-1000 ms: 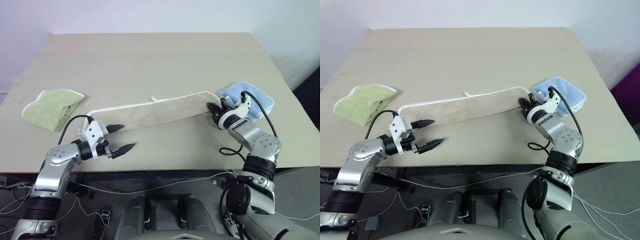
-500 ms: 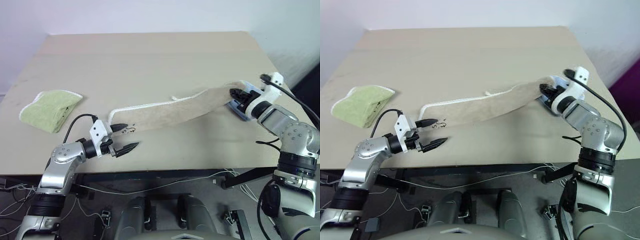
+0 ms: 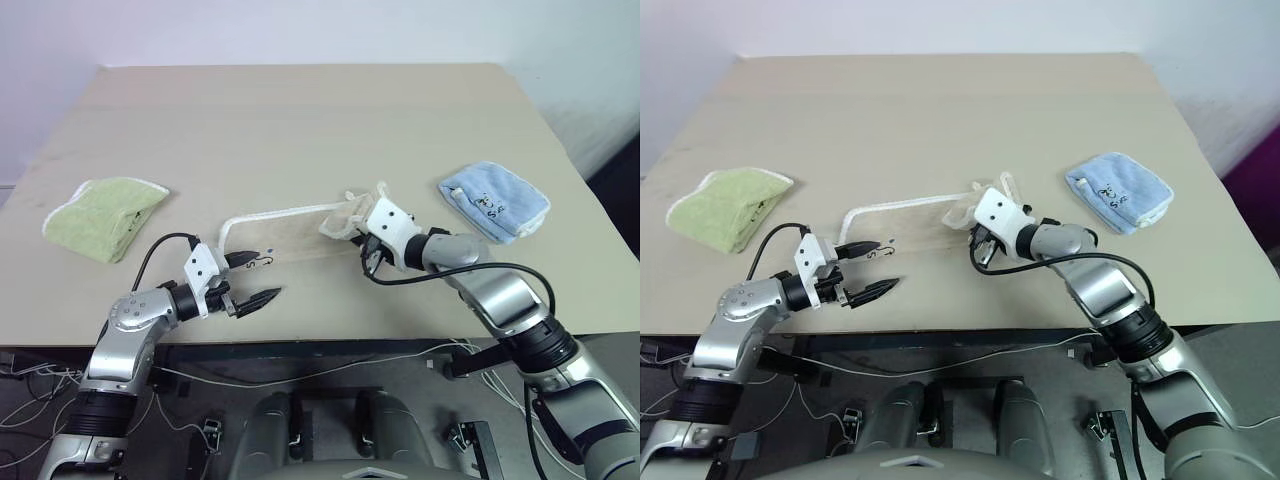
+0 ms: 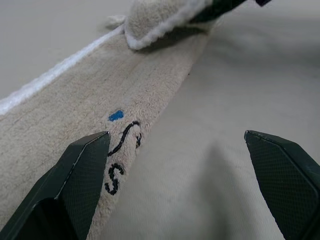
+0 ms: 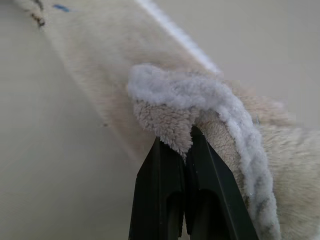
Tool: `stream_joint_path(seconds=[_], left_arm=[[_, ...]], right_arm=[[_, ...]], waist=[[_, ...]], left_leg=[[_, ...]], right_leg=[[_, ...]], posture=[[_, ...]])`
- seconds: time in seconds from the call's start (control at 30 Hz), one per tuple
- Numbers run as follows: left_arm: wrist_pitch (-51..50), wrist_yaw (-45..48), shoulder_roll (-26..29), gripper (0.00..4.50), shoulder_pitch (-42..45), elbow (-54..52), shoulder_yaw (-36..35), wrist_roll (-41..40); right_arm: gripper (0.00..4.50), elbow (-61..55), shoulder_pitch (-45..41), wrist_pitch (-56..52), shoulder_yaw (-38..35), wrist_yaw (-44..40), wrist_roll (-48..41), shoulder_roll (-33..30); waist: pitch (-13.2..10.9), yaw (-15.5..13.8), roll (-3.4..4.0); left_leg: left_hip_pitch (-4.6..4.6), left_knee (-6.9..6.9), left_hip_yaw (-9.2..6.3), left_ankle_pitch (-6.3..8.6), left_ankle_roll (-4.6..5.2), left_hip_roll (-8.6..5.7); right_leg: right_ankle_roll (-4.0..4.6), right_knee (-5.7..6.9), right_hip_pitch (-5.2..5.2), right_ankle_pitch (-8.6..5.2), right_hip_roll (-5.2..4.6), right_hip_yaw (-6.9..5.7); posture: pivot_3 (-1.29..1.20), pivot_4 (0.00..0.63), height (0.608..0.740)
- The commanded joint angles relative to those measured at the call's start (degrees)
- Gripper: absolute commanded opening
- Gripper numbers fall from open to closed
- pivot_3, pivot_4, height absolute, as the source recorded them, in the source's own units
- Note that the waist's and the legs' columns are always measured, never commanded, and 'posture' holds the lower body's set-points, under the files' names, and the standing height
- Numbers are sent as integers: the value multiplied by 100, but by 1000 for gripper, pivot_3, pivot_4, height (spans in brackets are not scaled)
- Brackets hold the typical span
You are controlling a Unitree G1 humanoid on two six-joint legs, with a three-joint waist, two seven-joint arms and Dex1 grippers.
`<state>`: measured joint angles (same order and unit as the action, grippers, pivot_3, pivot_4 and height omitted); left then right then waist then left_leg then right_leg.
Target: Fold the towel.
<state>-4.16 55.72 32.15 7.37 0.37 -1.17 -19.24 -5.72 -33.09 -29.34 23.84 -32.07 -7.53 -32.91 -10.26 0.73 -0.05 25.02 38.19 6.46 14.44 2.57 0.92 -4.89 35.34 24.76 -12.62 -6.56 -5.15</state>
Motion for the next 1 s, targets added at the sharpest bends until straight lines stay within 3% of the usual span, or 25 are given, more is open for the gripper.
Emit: stream_joint_path(seconds=[0.03,0.43,0.7,1.0], left_arm=[[56,-57,15,4500,-59,-279,-98,-49],[49,-99,-80,4500,7,-258,-1,-40],[47,-77,-81,4500,47,-225,12,-34],[28,-84,-113,4500,99,-210,55,-16]], right_arm=[[18,131,-5,209,-123,-8,263,152],[18,277,7,170,-497,35,649,316],[18,358,-48,211,-962,-91,736,77],[18,380,95,322,-524,-292,968,522]], waist=[[0,-2,-1],[0,4,-1],[0,4,-1],[0,11,-1]], left_leg=[[0,0,-1,0,0,0],[0,0,-4,0,-2,0],[2,0,-4,0,-2,-1],[2,0,-4,0,-2,1]], right_leg=[[0,0,0,0,0,-1],[1,0,1,0,-2,-3],[1,0,1,0,-3,-3],[1,1,2,0,2,-3]], posture=[[0,150,740],[0,150,740],[0,150,740],[0,150,740]])
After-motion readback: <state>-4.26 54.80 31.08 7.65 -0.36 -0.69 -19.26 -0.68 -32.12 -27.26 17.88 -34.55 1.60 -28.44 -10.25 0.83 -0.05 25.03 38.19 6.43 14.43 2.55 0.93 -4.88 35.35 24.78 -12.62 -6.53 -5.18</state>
